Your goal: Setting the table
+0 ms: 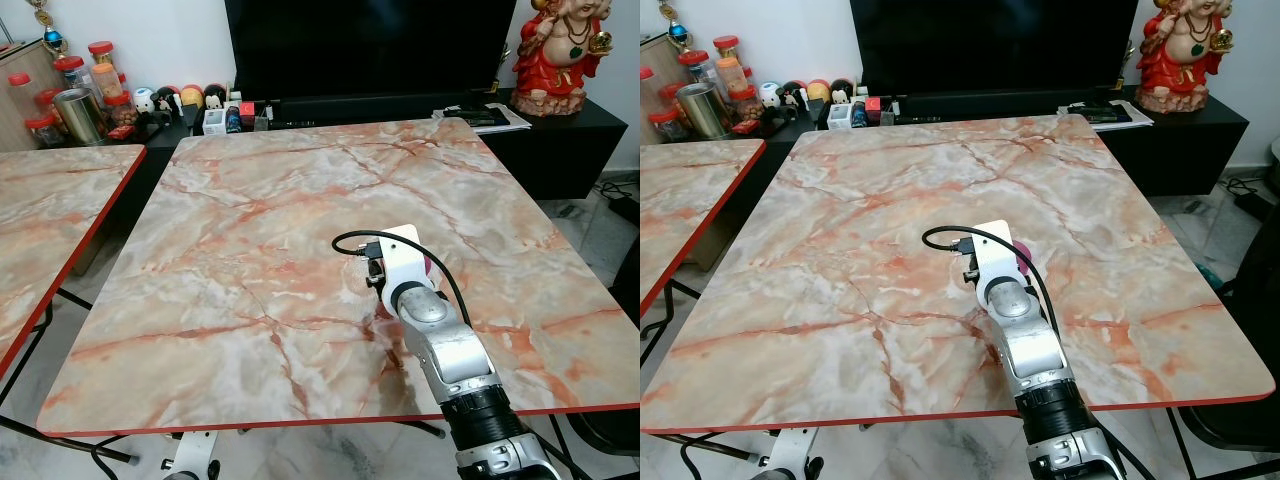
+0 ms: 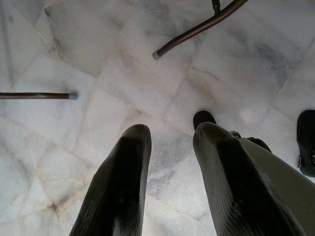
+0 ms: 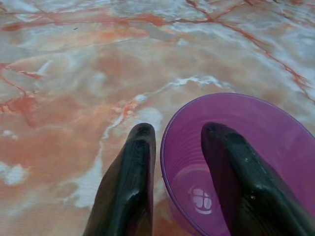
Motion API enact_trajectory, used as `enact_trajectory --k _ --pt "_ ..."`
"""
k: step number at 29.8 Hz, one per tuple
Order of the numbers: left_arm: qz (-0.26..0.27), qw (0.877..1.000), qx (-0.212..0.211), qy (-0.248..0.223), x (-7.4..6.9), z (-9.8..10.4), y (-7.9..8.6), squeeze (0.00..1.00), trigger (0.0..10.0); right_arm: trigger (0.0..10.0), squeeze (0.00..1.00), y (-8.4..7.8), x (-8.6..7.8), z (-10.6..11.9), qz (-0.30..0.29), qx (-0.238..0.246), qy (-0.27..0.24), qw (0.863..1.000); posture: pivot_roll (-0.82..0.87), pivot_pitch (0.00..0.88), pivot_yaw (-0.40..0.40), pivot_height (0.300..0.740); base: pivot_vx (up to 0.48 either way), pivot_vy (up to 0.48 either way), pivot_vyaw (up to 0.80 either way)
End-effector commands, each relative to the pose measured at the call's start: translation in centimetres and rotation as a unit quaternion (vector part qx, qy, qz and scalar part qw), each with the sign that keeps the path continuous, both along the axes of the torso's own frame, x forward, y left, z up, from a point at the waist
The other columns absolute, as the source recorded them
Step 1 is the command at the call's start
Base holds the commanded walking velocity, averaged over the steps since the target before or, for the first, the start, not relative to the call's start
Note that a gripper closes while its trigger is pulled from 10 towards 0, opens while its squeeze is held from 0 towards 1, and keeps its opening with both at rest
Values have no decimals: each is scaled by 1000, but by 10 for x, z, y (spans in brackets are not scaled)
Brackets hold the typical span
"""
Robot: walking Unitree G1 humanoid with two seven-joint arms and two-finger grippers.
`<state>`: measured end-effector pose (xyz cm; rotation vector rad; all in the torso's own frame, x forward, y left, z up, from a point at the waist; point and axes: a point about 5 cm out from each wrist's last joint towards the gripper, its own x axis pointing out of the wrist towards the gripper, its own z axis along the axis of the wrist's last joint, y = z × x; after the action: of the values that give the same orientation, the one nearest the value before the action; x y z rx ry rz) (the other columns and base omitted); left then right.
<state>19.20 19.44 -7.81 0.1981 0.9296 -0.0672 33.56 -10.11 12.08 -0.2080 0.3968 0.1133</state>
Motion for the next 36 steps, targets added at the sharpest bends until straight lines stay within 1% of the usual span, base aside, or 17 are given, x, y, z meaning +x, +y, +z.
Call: enact_trajectory --k 1,23,26,27,28,29,30,31,32,36 --pt "-8 1000 9 6 -2 0 4 0 10000 0 0 0 -1 -2 2 5 5 1000 -63 14 71 736 0 0 0" --pt "-9 1000 8 7 -2 0 4 0 10000 0 0 -1 1 2 -4 6 -3 1000 -63 14 72 736 0 0 0" --pt "-9 1000 9 6 -2 0 4 0 10000 0 0 -1 3 8 -11 12 -24 1000 -63 14 72 736 0 0 0" --pt "-8 1000 10 1 -1 0 4 0 10000 0 0 1 5 17 -4 29 -59 998 -66 13 72 736 0 0 0" --pt "-7 1000 10 0 0 1 4 0 10000 0 0 2 5 21 -2 34 -74 997 -68 11 72 736 0 0 0" --pt "-7 1000 11 -3 0 1 4 0 10000 3412 0 3 6 28 -1 41 -100 994 -68 11 71 736 0 0 0" --pt "-6 1000 12 -4 0 1 4 0 10000 3412 0 4 6 32 -1 44 -115 992 -68 11 71 736 0 0 0" --pt "-5 1000 13 -5 1 1 4 0 10000 10000 0 5 7 42 1 62 -146 987 -67 12 68 736 0 0 0" --pt "-5 1000 13 -5 1 1 4 0 10000 10000 0 6 7 44 1 66 -151 986 -67 12 68 736 0 0 0" --pt "-1 1000 12 -10 2 2 3 0 10000 10000 0 8 7 61 -2 87 -207 974 -69 11 65 736 0 0 0"
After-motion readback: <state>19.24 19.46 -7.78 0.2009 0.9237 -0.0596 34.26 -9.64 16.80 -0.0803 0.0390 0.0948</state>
